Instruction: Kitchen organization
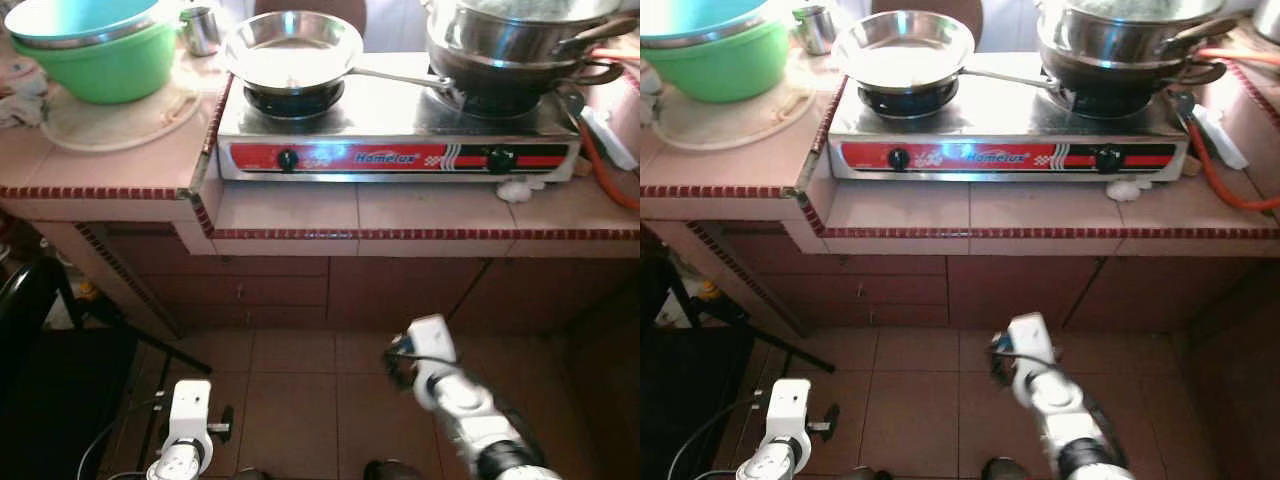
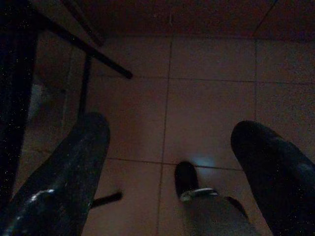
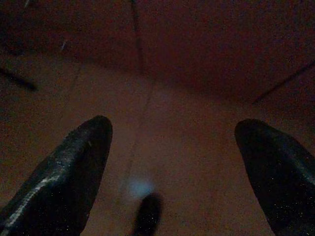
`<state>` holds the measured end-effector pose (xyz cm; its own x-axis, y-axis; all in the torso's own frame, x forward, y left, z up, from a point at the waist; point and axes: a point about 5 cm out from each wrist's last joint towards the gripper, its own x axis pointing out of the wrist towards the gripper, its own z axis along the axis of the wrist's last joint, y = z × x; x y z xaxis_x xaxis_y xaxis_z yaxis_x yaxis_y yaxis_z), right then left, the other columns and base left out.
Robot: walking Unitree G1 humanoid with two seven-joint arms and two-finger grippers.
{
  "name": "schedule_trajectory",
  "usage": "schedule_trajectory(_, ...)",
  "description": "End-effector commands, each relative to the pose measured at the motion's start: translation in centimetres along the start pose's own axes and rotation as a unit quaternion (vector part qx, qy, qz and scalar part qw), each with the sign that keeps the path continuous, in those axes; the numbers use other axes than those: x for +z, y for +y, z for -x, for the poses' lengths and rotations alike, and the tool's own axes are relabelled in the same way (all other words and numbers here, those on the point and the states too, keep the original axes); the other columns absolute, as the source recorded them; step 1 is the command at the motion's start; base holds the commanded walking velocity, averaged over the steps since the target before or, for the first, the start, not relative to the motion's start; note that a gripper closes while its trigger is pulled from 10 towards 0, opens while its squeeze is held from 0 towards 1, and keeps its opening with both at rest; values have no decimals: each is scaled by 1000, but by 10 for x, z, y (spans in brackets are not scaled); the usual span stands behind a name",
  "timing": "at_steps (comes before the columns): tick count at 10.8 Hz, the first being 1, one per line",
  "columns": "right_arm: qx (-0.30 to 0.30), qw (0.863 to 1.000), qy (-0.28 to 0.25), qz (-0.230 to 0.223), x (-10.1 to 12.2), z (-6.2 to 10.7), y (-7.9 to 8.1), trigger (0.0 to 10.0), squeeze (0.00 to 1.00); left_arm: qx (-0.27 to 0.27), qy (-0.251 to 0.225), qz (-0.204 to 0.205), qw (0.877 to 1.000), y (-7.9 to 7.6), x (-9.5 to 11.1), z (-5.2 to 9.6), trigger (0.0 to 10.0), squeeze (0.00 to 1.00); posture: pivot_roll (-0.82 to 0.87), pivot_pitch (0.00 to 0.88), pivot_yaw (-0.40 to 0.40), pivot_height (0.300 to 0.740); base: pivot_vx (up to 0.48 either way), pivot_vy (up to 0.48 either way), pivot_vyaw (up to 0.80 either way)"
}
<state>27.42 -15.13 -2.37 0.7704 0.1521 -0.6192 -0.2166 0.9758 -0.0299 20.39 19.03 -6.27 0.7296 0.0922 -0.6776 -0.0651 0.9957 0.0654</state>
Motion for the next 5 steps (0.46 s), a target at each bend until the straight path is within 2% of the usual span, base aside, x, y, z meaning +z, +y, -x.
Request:
schedule_trajectory(1,8,999,25,-24,-10,0,4,10000,0,7,18,1,1000,5,-7,0,10000,0,-24,150,-3,740,0,0,0)
schedule_trajectory(2,8,998,47,-29,-17,0,6,10000,0,3,22,-6,1000,3,-5,-3,10000,0,-17,150,-3,740,0,0,0)
schedule_trajectory(3,9,995,90,-41,-35,4,8,10000,0,-1,56,-11,998,1,-11,-4,10000,0,-8,149,-1,740,0,0,0)
schedule_trajectory(5,7,991,132,-14,-58,11,9,10000,0,-19,112,-31,993,-1,-36,4,10000,0,-25,148,15,740,0,0,0)
